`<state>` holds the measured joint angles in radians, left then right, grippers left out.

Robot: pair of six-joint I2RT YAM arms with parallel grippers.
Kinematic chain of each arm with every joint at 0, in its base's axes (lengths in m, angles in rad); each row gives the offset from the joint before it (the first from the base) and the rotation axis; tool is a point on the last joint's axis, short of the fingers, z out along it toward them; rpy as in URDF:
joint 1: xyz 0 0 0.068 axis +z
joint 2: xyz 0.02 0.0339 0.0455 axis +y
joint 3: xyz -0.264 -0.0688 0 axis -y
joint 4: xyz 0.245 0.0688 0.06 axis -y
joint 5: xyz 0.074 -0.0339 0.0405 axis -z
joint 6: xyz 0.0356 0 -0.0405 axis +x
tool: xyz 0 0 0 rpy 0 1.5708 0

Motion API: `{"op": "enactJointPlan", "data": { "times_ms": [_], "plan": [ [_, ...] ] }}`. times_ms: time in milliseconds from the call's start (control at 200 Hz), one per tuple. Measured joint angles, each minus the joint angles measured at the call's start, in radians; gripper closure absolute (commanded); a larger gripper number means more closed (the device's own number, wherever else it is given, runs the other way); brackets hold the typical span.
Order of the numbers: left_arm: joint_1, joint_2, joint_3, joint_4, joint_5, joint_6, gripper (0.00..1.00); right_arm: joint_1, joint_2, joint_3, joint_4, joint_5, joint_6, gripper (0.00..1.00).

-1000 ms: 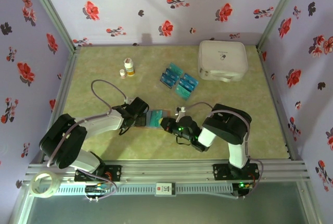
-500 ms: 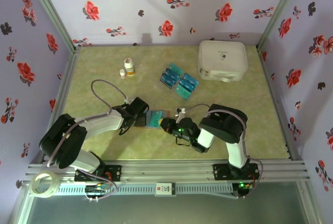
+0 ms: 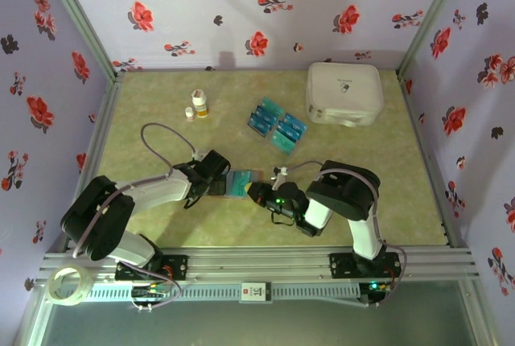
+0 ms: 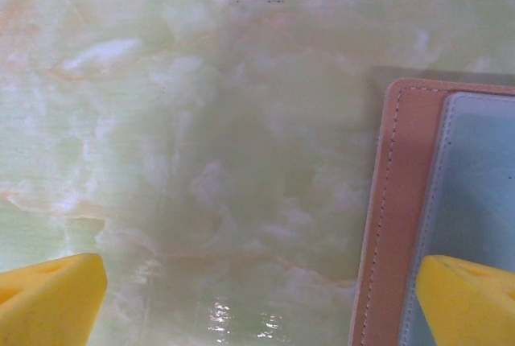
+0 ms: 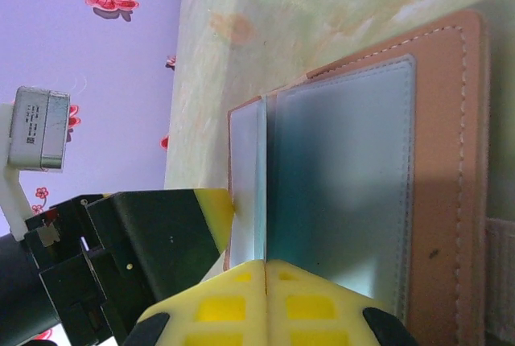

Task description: Put the credit cards into the card holder

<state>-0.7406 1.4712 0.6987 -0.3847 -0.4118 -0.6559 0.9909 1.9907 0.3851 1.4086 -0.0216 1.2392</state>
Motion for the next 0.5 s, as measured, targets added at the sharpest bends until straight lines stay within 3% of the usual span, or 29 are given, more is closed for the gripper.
{"op": "enactJointPlan", "data": {
  "times_ms": [500],
  "plan": [
    [0.000,0.000,0.001,-0.002,0.000,0.000,0.00,0.005,0.006,0.000,0.010,0.005,0.018,1.00]
  ]
}}
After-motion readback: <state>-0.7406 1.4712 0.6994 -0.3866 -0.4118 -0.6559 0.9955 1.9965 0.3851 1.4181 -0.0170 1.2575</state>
